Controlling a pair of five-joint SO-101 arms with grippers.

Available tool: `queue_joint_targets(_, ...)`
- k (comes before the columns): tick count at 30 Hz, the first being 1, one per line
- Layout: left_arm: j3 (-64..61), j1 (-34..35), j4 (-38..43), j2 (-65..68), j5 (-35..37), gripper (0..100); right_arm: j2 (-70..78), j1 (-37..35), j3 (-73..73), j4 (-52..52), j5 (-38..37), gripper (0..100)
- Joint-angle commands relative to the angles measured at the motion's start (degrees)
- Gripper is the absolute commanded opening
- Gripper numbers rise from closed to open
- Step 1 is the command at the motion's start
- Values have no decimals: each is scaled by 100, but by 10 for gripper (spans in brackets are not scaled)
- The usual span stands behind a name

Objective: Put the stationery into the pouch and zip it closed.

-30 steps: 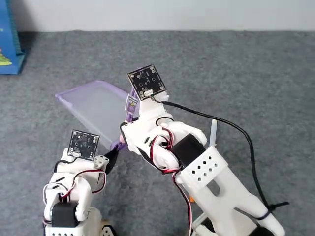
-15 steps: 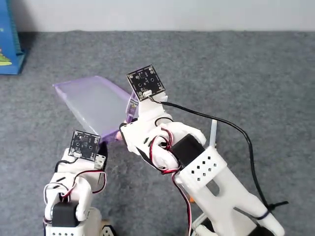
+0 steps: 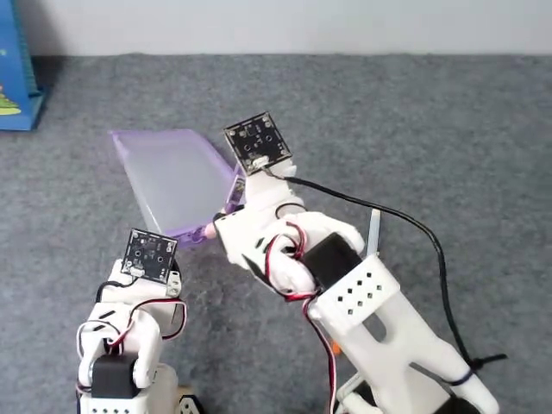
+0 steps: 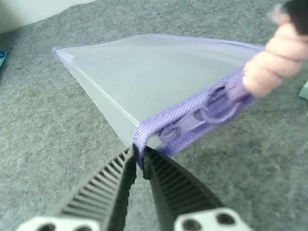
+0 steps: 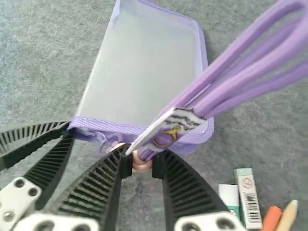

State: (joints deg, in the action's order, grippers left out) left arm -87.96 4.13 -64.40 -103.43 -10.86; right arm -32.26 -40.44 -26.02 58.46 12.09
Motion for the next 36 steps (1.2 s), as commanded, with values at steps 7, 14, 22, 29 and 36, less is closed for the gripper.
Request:
queue_joint_targets(7, 189, 809, 290, -53, 158, 10, -233, 884, 167, -215, -466, 8)
queue_joint_targets(14, 198, 853, 299, -53, 202, 10, -233, 1613, 167, -602, -677, 8)
queue_joint_targets(22, 198, 826, 299, -53, 202, 10, -242, 1947, 413, -470, -668, 8)
queue_joint_targets(29, 171, 448, 299, -53, 211, 33, -286, 1305, 466, -57, -633, 8)
queue_joint_targets(36, -92, 440, 756, -53, 791, 205, -1200, 1191, 448, 268, -633, 8)
